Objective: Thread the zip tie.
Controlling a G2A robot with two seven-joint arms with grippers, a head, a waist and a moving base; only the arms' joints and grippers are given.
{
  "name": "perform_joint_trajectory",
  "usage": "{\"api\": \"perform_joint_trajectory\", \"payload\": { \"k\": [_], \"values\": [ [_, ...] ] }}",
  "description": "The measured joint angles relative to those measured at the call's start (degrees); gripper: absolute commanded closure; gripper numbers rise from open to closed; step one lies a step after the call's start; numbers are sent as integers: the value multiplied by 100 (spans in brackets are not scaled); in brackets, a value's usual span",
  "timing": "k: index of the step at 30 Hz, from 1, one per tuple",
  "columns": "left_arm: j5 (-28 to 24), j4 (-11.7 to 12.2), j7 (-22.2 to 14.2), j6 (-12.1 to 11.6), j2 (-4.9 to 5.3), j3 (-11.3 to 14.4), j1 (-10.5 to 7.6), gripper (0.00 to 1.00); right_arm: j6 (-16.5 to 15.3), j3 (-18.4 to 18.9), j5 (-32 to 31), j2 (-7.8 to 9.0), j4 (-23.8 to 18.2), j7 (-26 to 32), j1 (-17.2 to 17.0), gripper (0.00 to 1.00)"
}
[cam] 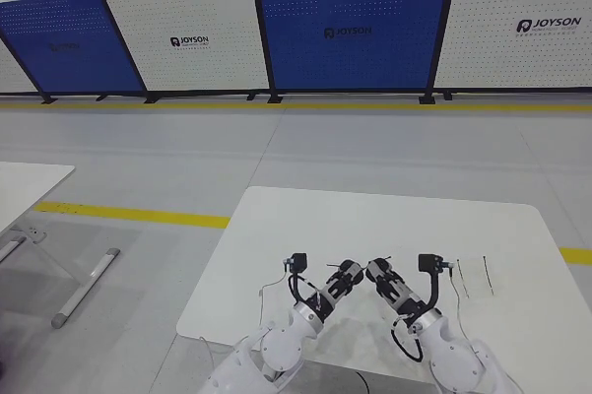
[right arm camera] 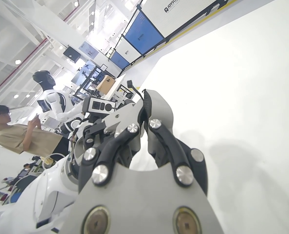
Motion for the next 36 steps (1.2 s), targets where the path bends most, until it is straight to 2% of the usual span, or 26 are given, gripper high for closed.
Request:
{"api": "perform_joint_trajectory", "payload": {
  "k": [9,18,20,21,23,24,25,26,29,32,36],
  "values": [
    [6,-7,-17,-44,3,12,22,100,-10,48,306,7,3,131,-12,100],
    [62,65,108,-25,-7,28,2,100,62,70,118,26,-63,71,-41,100],
    [32,69,80,-38,-8,34,1,92,74,57,42,28,-70,50,-37,100],
    [1,70,51,-40,-8,33,-2,85,82,48,8,29,-72,38,-35,100],
    [-24,70,12,-38,-6,22,-8,69,99,29,-44,28,-76,20,-31,100],
    [-23,68,6,-36,-4,18,-8,57,105,23,-57,28,-76,17,-28,100],
    [-17,61,2,-31,-3,13,-9,52,114,18,-67,28,-76,14,-26,100],
    [-12,53,-1,-28,-1,9,-8,51,120,16,-74,28,-76,12,-24,100],
    [-3,16,-2,-18,3,-7,-1,55,153,13,-95,28,-74,-6,-13,100],
    [-5,-12,11,-5,7,-34,6,67,192,20,-142,29,-65,-51,-2,100],
    [3,-34,37,6,12,-61,14,76,219,40,-198,32,-40,-103,9,100]
  ]
}}
